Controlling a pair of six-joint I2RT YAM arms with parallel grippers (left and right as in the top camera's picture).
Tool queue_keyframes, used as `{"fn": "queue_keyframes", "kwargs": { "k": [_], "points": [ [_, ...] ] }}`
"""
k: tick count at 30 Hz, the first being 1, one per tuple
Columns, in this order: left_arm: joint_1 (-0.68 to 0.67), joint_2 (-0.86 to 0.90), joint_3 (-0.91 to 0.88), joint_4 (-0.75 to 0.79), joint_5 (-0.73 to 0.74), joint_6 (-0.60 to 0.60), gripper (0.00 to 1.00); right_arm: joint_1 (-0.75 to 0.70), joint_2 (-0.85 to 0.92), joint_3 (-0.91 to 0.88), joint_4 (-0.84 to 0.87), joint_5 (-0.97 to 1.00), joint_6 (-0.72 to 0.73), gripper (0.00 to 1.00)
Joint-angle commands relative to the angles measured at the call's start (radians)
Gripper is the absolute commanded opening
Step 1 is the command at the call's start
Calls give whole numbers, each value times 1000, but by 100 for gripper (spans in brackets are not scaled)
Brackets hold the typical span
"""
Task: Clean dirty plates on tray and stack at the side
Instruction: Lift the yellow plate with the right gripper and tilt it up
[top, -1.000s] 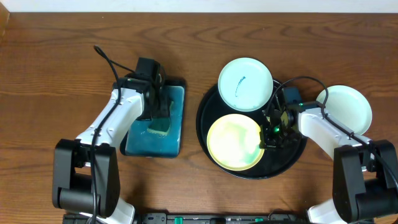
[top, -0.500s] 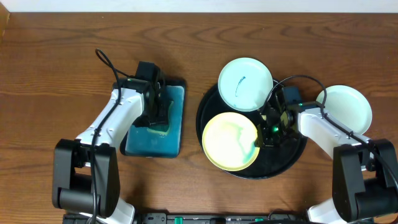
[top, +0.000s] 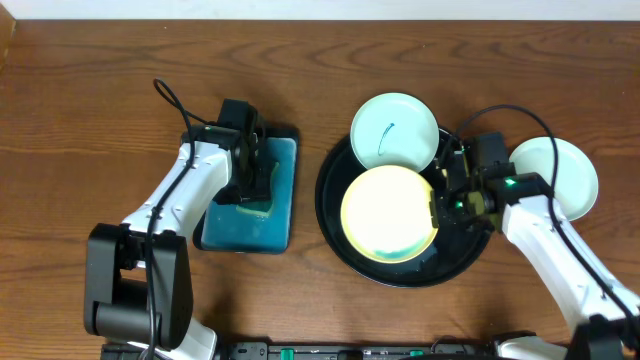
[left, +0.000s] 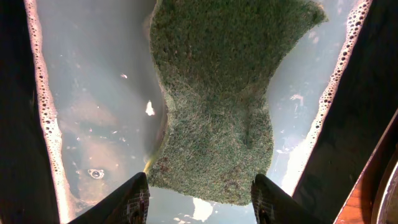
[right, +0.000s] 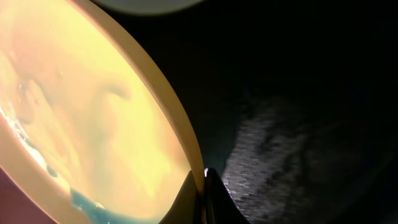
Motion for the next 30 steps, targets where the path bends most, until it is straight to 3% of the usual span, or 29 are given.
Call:
{"fn": "queue_keyframes", "kwargs": {
  "k": [1,17,30],
  "points": [
    [0,-10,-8,-4,-4,-13,55,9,-67,6,-4,103,19,1],
    [0,-10,-8,-3,-4,-13,55,26,-181,31,-10,449,21,1],
    [0,-10,-8,-3,-4,-13,55,243,-181,65,-7,882,-13,1]
  ]
}}
